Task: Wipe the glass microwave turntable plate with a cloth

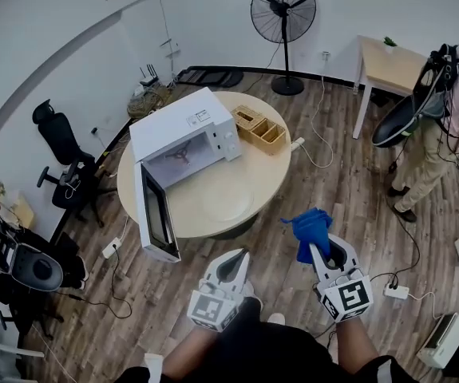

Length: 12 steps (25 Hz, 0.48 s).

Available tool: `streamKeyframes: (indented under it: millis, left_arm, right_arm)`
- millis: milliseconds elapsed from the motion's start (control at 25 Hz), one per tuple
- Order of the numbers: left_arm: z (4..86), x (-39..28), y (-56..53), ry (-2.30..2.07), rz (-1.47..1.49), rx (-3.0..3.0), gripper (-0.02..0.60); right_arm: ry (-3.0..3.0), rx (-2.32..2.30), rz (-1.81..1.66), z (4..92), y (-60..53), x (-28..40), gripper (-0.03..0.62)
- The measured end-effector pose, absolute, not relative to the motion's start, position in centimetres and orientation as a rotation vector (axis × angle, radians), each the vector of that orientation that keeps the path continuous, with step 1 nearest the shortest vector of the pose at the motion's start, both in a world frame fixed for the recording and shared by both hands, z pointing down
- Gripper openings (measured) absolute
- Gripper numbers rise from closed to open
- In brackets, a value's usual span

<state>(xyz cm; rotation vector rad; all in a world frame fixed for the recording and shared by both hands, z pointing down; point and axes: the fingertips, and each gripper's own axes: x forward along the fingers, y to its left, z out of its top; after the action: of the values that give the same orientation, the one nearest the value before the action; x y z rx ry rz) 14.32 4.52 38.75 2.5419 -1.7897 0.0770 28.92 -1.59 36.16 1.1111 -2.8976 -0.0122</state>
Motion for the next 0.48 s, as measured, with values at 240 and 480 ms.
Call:
streamKeyframes:
  millis: [240, 480]
  left_arm:
    - [39.6, 12.4, 1.5, -1.811, 0.064, 2.520, 0.006]
    - [39.1, 9.1, -3.1, -1.834, 0.067, 2.518, 0.006]
  right_arm:
    - [-2.915, 1.070, -0.002, 36.4, -4.8, 26.2, 0.069]
    - [-2.926, 1.000, -0.034, 35.8, -9.6, 21.8, 0.069]
